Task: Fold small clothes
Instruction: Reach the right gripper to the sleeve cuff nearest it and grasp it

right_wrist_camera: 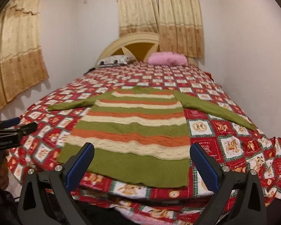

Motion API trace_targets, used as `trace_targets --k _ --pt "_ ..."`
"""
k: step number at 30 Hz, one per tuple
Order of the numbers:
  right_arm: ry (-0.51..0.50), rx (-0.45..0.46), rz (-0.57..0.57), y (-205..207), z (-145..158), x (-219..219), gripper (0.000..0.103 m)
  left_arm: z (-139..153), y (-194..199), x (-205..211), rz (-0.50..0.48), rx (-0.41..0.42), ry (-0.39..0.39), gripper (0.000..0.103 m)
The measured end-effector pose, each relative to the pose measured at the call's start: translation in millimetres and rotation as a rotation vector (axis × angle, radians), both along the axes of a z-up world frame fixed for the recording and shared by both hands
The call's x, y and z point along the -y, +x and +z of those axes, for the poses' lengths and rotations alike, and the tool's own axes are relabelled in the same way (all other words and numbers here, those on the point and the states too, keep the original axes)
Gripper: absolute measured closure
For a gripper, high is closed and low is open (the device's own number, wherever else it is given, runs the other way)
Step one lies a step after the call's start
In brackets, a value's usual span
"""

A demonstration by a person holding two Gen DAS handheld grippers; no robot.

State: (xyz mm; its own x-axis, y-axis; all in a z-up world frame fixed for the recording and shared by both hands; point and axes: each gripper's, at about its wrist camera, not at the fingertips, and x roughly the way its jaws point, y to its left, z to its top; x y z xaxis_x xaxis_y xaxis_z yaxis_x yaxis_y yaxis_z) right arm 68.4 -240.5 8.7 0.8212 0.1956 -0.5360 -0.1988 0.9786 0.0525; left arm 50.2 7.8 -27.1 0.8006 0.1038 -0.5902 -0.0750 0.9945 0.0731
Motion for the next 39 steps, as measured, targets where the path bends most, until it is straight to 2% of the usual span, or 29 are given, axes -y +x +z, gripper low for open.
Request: trace_targets --k 8,10,11,12,19,27,31,39 --pt "0.016 -0.14 -0.073 69 -39 37 0.002 -22 67 -3 -0.03 -0.045 0.046 0.0" --pt "0.025 -0.168 -0.102 87 -47 51 0.014 -30 91 -4 -0.034 -0.067 0.054 0.0" --pt "0.041 -0.192 -0.114 99 -51 60 0.023 -32 101 -4 -0.027 -0.069 0.062 0.0" --pt "0.047 -0.207 -0.123 106 -53 66 0.025 -34 110 -4 -0.021 -0.072 0.067 0.0" --pt "0.148 -0.281 -0.301 168 -67 145 0.025 -43 176 -3 0.009 -0.061 0.091 0.0" --pt "0.225 -0.331 -0.522 221 -86 245 0.025 -73 241 -4 0.044 -0.123 0.096 0.0" --pt "0.287 -0.335 -0.623 239 -92 295 0.025 -82 260 -17 0.087 -0.136 0.071 0.0" --pt "0.299 -0.379 -0.822 264 -113 377 0.025 -109 282 -27 0.123 -0.206 0.03 0.0"
